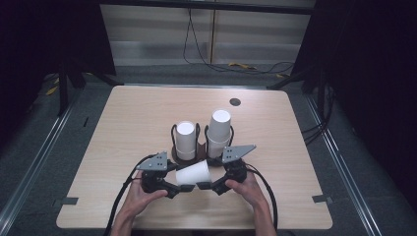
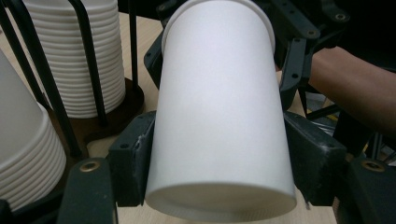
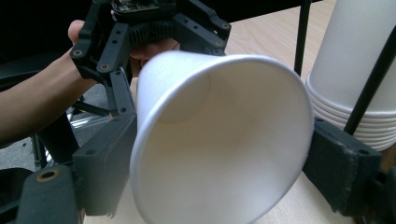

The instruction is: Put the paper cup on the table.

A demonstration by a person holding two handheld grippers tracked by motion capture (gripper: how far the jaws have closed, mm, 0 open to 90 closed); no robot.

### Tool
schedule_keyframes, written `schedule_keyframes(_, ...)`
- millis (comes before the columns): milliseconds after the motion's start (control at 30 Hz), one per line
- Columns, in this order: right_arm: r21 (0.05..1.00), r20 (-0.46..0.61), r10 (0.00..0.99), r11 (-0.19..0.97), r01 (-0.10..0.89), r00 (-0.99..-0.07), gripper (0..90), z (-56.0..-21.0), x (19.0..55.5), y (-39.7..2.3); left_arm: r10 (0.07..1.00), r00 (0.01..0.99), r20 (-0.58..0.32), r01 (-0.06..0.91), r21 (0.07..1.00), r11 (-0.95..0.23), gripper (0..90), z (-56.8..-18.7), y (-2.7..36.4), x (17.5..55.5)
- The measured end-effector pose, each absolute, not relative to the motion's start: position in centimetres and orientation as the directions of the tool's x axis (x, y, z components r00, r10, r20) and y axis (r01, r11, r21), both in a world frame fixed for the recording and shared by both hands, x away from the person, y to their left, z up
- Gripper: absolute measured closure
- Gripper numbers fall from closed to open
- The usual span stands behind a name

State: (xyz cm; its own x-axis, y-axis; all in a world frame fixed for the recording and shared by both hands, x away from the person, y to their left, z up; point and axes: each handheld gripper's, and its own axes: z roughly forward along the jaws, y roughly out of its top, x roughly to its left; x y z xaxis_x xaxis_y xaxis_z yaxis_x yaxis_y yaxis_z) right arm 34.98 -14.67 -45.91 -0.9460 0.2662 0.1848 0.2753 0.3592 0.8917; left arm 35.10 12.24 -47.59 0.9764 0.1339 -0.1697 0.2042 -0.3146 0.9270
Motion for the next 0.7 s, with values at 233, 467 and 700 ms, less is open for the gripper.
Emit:
schedule_keyframes(233,0.900,0.172,0.266,0.350,0.261,-0.949,20.5,-45.64,34.91,-14.92,0.140,0.974,-0.179,0.214,0.929,-0.301,28.6,-47.69,12.08,35.31)
schedule_keyframes(467,0.906,0.161,0.267,0.342,0.249,-0.950,23.1,-45.39,34.76,-14.98,0.166,0.972,-0.167,0.212,0.930,-0.300,23.2,-47.62,11.93,35.31)
schedule_keyframes(700,0.903,0.162,0.287,0.343,0.259,-0.944,23.3,-45.25,34.70,-15.10,0.207,0.966,-0.156,0.215,0.928,-0.305,16.0,-47.63,11.86,35.24)
